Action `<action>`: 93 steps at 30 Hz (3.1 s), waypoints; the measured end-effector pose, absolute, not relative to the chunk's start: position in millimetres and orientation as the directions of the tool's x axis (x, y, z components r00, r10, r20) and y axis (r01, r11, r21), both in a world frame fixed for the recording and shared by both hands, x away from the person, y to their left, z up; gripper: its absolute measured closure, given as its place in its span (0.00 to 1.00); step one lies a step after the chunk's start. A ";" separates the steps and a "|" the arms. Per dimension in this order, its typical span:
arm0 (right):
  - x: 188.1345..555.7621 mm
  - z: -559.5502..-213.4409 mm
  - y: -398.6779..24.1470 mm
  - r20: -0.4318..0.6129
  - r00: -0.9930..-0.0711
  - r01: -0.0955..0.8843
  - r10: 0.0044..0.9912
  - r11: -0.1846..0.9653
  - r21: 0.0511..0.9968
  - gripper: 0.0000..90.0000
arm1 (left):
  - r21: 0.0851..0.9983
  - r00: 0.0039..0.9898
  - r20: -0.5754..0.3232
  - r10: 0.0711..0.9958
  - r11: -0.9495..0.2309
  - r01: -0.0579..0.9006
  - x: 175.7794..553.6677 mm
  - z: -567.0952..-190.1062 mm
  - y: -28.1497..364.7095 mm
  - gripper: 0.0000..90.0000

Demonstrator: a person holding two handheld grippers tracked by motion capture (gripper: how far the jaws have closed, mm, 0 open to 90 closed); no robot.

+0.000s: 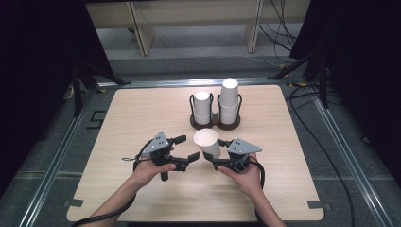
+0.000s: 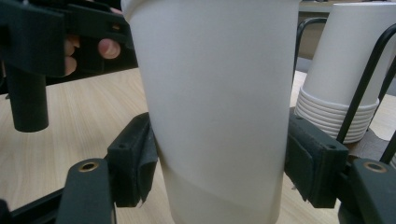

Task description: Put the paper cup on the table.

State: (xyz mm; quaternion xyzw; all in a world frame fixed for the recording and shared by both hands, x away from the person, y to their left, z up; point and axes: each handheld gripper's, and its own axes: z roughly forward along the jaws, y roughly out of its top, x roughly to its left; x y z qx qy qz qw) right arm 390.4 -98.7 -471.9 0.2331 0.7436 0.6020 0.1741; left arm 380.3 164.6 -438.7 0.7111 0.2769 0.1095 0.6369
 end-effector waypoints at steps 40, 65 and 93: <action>386.2 -477.2 -87.0 0.015 -0.833 0.180 0.552 0.246 0.952 0.21 | 0.980 0.813 -0.026 0.581 -0.147 0.136 390.8 -435.0 143.1 0.25; 377.4 -479.7 -122.3 0.080 -0.768 0.253 0.635 0.186 0.949 0.22 | 0.983 0.626 0.072 0.776 -0.161 0.087 371.4 -440.9 239.5 0.27; 378.0 -481.2 -129.2 0.106 -0.751 0.262 0.652 0.147 0.954 0.22 | 0.968 0.348 0.092 0.933 -0.166 0.190 358.9 -474.4 304.2 0.27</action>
